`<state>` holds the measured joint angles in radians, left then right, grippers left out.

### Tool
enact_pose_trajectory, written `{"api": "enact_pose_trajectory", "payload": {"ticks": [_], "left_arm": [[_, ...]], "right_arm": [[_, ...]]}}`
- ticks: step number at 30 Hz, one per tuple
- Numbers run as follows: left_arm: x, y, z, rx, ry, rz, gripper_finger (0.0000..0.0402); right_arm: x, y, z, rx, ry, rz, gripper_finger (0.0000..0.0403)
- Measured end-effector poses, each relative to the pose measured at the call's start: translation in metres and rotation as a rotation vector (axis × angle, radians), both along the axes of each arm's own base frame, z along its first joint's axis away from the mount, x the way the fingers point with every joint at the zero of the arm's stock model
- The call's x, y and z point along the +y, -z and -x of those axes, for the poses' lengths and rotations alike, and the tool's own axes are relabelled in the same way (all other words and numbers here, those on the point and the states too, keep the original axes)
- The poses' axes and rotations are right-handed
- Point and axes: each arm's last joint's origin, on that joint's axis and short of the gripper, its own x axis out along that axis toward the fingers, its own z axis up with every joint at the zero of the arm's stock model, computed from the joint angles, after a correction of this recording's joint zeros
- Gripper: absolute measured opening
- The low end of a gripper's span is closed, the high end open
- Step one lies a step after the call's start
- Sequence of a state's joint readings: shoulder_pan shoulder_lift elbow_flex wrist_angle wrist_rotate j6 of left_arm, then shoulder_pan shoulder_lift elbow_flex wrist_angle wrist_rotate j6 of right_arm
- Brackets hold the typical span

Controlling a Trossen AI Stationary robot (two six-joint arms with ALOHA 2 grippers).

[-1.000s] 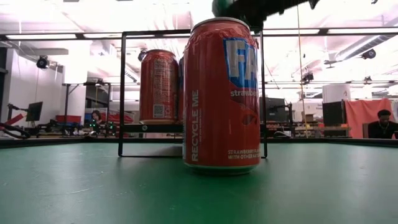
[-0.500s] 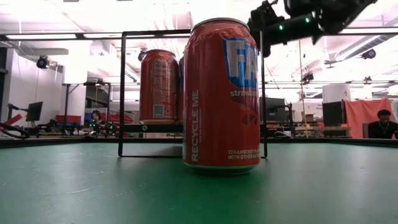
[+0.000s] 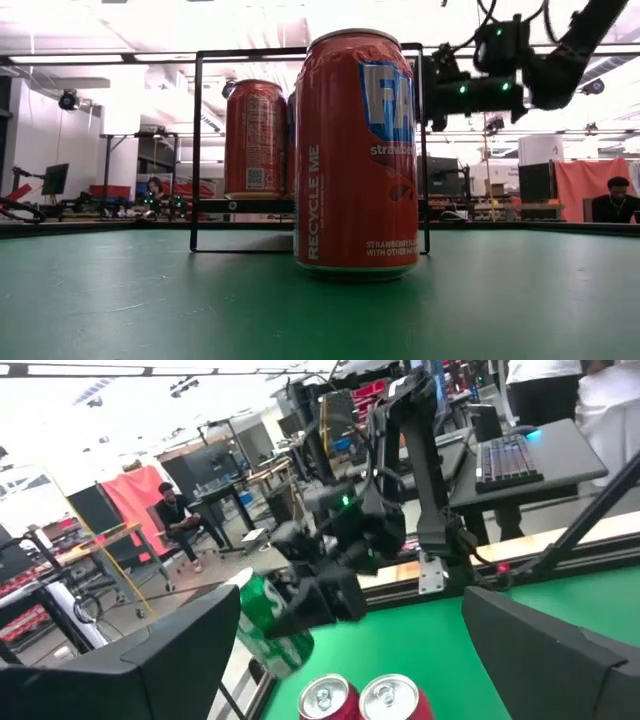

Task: Place canned beverage on shelf
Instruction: Put the green soda can on the shelf and aligned with the other green soda can

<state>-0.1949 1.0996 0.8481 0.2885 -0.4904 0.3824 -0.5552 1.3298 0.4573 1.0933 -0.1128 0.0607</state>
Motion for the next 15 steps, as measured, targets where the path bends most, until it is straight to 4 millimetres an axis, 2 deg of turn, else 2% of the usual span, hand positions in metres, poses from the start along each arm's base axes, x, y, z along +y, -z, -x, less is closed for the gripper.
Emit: {"api": "enact_pose_trajectory", "payload": {"ticks": [11,15], "left_arm": [[0.008,0.002,0.002,0.024,-0.152,-0.008,0.0365],[0.008,0.003,0.001,0.039,-0.158,-0.012,0.0365]], "right_arm": [[-0.023,0.045,-0.013,-0.045,0.041,-0.041,0.0294],[-0.025,0.059,-0.015,-0.053,0.034,-0.036,0.0294]]}}
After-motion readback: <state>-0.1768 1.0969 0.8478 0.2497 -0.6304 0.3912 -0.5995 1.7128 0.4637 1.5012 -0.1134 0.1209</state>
